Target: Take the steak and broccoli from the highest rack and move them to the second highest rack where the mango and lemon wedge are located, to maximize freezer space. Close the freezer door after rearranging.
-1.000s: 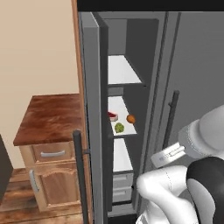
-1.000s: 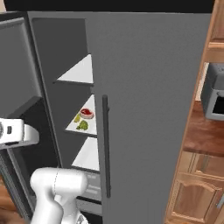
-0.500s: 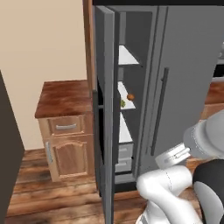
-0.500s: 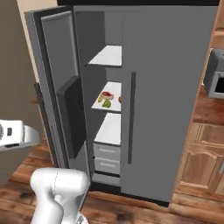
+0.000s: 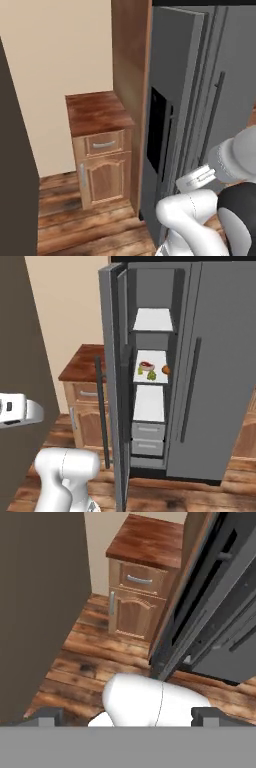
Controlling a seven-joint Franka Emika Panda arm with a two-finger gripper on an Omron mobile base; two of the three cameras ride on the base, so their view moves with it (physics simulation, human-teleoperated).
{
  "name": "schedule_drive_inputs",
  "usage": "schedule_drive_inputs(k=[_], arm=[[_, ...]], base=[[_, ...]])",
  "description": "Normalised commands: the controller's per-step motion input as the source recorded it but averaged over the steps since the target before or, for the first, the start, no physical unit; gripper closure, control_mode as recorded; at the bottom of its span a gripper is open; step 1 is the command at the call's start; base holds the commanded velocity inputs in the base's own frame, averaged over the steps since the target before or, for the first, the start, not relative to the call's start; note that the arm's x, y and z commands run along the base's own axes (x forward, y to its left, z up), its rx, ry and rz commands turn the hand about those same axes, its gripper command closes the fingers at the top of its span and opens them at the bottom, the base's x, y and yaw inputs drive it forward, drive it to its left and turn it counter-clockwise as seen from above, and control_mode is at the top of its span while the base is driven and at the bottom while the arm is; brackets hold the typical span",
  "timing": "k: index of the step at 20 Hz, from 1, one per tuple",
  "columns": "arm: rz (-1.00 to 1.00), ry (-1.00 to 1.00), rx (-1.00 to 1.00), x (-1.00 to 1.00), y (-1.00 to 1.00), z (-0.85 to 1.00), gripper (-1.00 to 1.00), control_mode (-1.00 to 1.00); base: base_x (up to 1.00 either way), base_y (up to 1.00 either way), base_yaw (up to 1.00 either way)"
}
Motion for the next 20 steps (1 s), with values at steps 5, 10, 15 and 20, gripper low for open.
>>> schedule_drive_inputs(k=[5,10,15,20], arm=[[0.0,0.0,0.0,0.0,0.0,0.0,-1.0,1.0],[0.0,0.0,0.0,0.0,0.0,0.0,-1.0,1.0],[0.0,0.0,0.0,0.0,0.0,0.0,-1.0,1.0],[0.0,0.0,0.0,0.0,0.0,0.0,-1.0,1.0]], base=[[0.44,0.73,-0.23],[0.66,0.46,-0.41],[0.71,0.35,-0.62],[0.44,0.44,-0.57]])
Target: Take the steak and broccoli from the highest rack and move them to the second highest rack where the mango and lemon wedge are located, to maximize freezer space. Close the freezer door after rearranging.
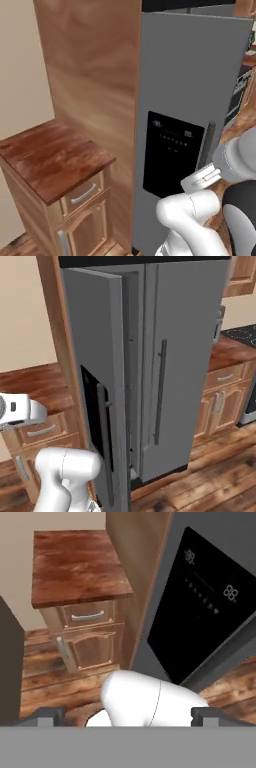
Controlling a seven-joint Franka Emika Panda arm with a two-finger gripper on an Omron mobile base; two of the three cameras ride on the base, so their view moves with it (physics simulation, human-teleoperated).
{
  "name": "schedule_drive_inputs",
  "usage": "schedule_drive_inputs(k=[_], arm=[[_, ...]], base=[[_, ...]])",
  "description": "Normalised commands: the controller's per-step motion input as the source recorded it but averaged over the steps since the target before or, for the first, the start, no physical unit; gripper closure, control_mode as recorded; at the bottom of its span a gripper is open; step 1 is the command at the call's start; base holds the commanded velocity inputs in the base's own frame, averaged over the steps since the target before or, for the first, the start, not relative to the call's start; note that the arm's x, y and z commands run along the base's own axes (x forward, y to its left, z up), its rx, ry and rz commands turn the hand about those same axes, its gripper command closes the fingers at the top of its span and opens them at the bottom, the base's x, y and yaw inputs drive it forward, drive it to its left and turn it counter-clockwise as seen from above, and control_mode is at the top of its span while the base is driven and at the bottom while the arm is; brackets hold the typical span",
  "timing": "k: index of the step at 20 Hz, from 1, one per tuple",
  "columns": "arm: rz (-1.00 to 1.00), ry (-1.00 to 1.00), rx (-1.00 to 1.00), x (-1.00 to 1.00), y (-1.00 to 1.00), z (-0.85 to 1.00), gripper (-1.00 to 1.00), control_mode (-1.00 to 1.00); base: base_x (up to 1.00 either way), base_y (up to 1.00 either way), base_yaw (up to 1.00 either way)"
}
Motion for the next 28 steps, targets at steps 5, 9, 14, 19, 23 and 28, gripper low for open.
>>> schedule_drive_inputs(k=[5,9,14,19,23,28], arm=[[0.0,0.0,0.0,0.0,0.0,0.0,-1.0,1.0],[0.0,0.0,0.0,0.0,0.0,0.0,-1.0,1.0],[-0.12,0.0,0.0,0.19,0.16,-0.01,-1.0,-1.0],[-0.42,0.0,0.13,0.6,0.04,0.0,-1.0,-1.0],[-0.32,-0.01,0.4,0.55,-0.28,0.05,-1.0,-1.0],[-0.11,-0.16,0.62,0.37,-0.46,0.07,-1.0,-1.0]], base=[[0.32,0.37,-0.49],[0.37,0.46,-0.4],[0.23,0.28,-0.18],[0.0,0.0,0.0],[0.0,0.0,0.0],[0.0,0.0,0.0]])
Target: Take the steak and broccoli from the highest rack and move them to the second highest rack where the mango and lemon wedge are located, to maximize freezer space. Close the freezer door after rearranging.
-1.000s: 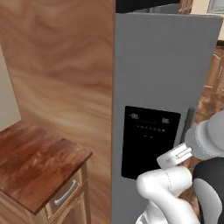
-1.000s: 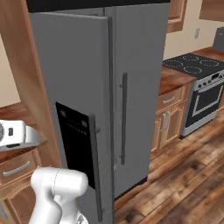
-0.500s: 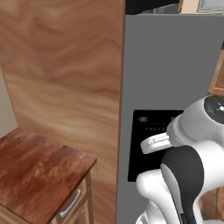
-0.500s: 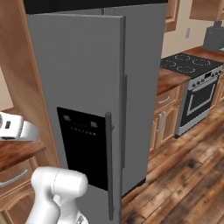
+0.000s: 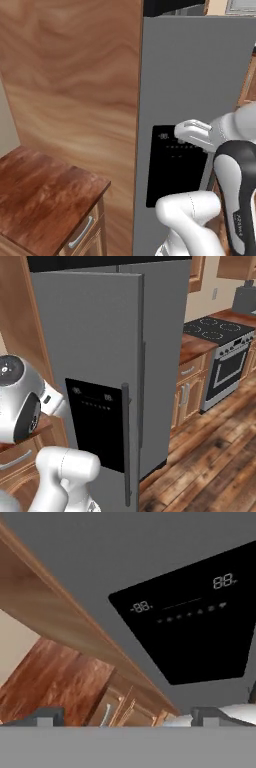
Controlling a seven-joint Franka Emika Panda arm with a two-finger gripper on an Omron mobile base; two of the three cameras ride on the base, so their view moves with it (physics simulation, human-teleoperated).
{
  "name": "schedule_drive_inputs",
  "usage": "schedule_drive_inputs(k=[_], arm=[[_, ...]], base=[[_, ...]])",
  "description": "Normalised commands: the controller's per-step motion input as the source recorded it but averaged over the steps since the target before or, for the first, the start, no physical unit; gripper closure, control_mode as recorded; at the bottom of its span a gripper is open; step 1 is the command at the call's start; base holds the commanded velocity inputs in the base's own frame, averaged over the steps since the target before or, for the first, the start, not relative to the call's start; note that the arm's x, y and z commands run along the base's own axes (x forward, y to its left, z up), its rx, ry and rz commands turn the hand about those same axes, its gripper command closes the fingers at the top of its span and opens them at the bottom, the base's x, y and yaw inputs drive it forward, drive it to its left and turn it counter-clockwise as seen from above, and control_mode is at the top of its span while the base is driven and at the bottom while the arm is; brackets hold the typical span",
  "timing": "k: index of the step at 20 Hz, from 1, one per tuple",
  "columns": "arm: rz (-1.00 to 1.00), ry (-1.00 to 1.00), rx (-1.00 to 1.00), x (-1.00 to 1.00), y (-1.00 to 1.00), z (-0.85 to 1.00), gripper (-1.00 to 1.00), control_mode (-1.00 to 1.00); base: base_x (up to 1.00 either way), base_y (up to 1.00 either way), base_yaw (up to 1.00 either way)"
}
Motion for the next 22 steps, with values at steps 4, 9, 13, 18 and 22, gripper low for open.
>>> schedule_drive_inputs(k=[4,9,13,18,22], arm=[[-0.26,-0.17,0.61,0.39,-0.35,0.01,-1.0,-1.0],[-0.41,0.0,0.41,0.56,-0.27,0.0,-1.0,-1.0],[-0.38,0.0,0.39,0.54,-0.32,0.0,-1.0,-1.0],[-0.27,0.0,0.25,0.49,-0.33,0.0,-1.0,-1.0],[-0.06,0.0,0.18,0.6,-0.23,-0.01,-1.0,-1.0]], base=[[0.0,0.0,0.0],[0.0,0.0,0.0],[0.0,0.0,0.0],[0.0,0.0,0.0],[0.0,0.0,0.0]])
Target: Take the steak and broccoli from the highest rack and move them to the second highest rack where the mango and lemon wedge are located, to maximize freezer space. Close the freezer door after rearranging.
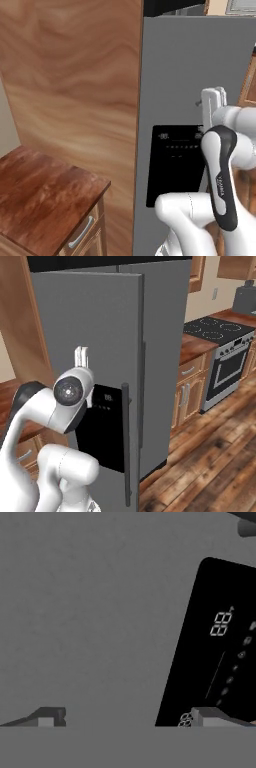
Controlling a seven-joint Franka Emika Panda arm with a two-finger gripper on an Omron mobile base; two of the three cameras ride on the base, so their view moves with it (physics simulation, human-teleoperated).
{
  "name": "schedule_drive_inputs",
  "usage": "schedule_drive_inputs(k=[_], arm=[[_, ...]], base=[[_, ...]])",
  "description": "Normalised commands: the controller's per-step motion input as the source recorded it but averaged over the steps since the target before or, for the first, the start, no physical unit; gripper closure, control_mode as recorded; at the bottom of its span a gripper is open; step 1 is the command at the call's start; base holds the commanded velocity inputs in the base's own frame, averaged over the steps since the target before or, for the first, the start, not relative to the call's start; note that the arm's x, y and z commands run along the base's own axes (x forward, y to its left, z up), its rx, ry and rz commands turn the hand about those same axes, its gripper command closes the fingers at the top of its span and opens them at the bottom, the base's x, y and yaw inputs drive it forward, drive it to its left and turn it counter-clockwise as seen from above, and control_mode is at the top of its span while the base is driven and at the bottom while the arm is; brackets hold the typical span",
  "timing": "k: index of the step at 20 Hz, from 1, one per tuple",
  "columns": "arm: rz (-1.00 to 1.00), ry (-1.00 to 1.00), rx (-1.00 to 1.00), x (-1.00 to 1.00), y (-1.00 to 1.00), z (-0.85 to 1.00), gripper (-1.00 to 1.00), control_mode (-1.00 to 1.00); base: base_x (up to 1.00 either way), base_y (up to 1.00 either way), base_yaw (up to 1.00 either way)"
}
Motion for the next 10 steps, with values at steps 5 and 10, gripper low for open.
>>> schedule_drive_inputs(k=[5,10], arm=[[0.0,0.0,0.15,0.7,-0.05,-0.06,-1.0,-1.0],[0.0,0.0,0.13,0.68,0.0,-0.09,-1.0,-1.0]], base=[[0.0,0.0,0.0],[0.0,0.0,0.0]])
